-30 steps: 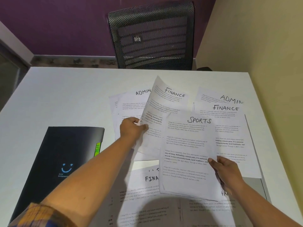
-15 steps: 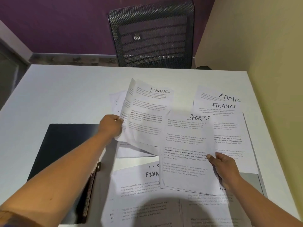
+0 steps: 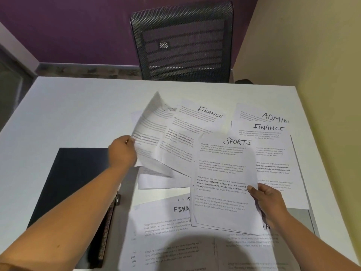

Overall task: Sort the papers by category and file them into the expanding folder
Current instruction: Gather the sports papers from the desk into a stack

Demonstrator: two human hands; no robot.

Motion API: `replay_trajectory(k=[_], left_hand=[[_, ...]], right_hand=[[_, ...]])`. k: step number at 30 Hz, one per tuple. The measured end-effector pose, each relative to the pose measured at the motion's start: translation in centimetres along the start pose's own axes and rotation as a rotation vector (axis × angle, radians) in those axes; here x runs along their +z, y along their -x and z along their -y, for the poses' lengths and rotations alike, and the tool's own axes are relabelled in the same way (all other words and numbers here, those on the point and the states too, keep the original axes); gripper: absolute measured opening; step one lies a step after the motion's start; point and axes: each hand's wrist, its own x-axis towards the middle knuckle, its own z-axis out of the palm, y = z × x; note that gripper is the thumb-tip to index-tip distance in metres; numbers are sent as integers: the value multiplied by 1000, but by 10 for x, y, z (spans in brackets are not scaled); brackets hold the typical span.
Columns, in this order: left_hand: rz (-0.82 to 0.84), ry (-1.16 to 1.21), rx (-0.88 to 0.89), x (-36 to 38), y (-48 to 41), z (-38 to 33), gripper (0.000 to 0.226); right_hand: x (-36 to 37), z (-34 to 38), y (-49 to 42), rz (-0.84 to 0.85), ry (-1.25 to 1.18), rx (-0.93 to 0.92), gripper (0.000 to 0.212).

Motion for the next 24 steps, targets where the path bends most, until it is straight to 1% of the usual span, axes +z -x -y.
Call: replay_trajectory(k=[3, 6, 8, 10, 12, 15, 16, 19, 20, 24], left_hand=[[-149, 62, -46, -11, 2, -3, 31], [-279, 224, -73, -31, 5, -9, 26], [-328, 377, -53, -45, 15, -19, 25], [-329, 533, -36, -58, 37, -33, 29], [-276, 596, -21, -68, 67, -44, 29], [-176, 618, -7, -73, 118, -48, 24], [-132, 619, -12, -73, 135, -47, 24], [37, 635, -50, -71, 186, -44, 25], [88, 636, -62, -70, 199, -42, 24], [254, 603, -78, -74, 253, -40, 27]], right_hand=[[-1, 0, 0, -2, -20, 9, 9], [1, 1, 3, 5, -45, 10, 14], [3, 4, 9, -25, -24, 0, 13], [6, 13, 21, -18, -5, -9, 9], [7, 22, 30, -13, -2, -27, 10], [7, 31, 45, -27, -38, -79, 11], [6, 34, 51, -39, -17, -97, 9], [1, 39, 77, 24, 11, -166, 7], [-1, 39, 87, 19, 9, -166, 8], [-6, 34, 133, 54, -58, -177, 9]])
